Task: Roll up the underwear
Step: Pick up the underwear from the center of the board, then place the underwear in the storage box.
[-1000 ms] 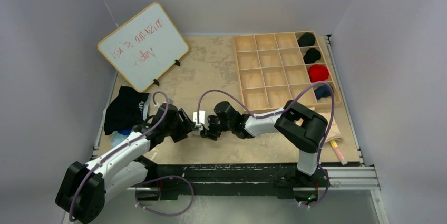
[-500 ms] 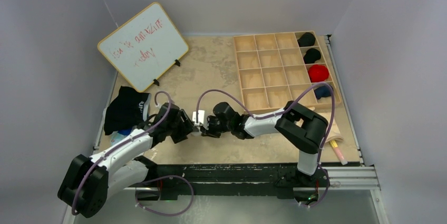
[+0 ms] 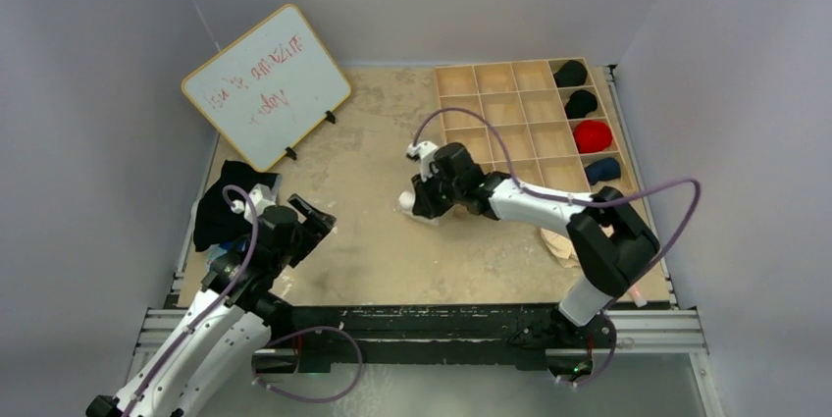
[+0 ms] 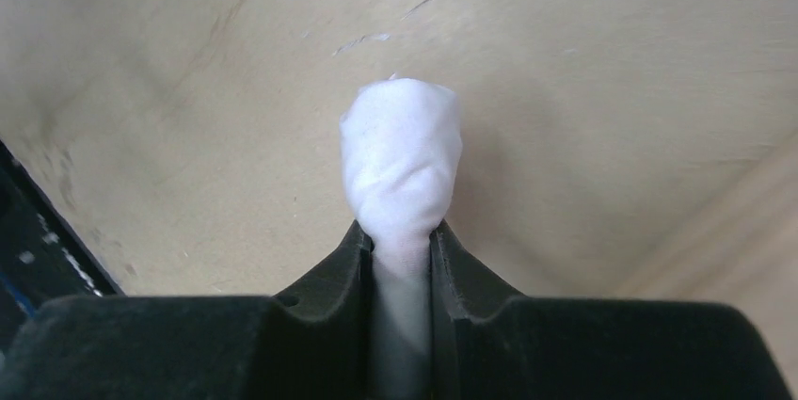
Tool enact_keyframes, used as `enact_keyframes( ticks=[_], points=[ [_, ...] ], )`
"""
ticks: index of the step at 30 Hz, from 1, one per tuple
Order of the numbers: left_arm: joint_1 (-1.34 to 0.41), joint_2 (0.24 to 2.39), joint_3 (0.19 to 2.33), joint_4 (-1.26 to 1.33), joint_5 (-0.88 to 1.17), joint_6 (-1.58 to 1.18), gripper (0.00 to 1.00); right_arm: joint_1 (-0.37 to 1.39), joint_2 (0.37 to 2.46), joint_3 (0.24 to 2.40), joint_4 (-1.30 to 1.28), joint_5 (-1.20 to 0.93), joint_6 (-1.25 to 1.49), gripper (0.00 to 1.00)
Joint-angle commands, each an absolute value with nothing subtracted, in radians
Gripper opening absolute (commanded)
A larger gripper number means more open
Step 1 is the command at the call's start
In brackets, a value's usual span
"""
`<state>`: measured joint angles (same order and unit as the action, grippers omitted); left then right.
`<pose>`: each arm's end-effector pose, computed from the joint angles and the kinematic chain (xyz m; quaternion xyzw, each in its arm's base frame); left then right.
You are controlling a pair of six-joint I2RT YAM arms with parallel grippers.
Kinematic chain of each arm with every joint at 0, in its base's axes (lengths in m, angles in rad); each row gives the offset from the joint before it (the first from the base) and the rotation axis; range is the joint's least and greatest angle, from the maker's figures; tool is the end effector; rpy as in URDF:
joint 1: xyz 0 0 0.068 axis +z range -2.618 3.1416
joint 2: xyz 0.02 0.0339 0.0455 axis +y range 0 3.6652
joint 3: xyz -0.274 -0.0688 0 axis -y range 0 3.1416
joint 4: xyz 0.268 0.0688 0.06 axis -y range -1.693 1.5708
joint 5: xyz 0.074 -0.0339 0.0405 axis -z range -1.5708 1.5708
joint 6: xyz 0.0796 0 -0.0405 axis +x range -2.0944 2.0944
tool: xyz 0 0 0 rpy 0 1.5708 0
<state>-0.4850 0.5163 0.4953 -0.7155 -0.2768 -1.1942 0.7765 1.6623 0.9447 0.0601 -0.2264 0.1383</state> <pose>0.1539 -0.0565 0.2020 -0.3668 0.8298 -0.2145 0.3618 0.2774 0.2975 0.1627 -0.3271 0.8311 0.2844 0.3483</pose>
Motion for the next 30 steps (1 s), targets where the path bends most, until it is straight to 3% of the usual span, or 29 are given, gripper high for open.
enact_keyframes(
  ticks=[1,7,16,21,30],
  points=[
    [-0.482,0.478,0.519,-0.808,-0.324,-1.221,0.79,0.694,1.563,1.037,-0.106,-0.237,0.26,0.0],
    [-0.482,0.528,0.509,-0.727,-0.244,-1.171,0.79,0.533,1.466,1.089,-0.193,-0.175,0.264,0.0],
    [-0.482,0.681,0.518,-0.568,-0.101,-1.069,0.79,0.235,1.324,1.032,-0.199,0.181,0.111,0.0],
    [-0.482,0.728,0.52,-0.509,-0.049,-1.034,0.79,0.066,1.325,1.042,-0.197,0.193,0.069,0.0],
    [-0.482,0.729,0.506,-0.509,-0.038,-1.017,0.79,0.017,1.347,1.012,-0.28,0.352,0.211,0.0]
  ],
)
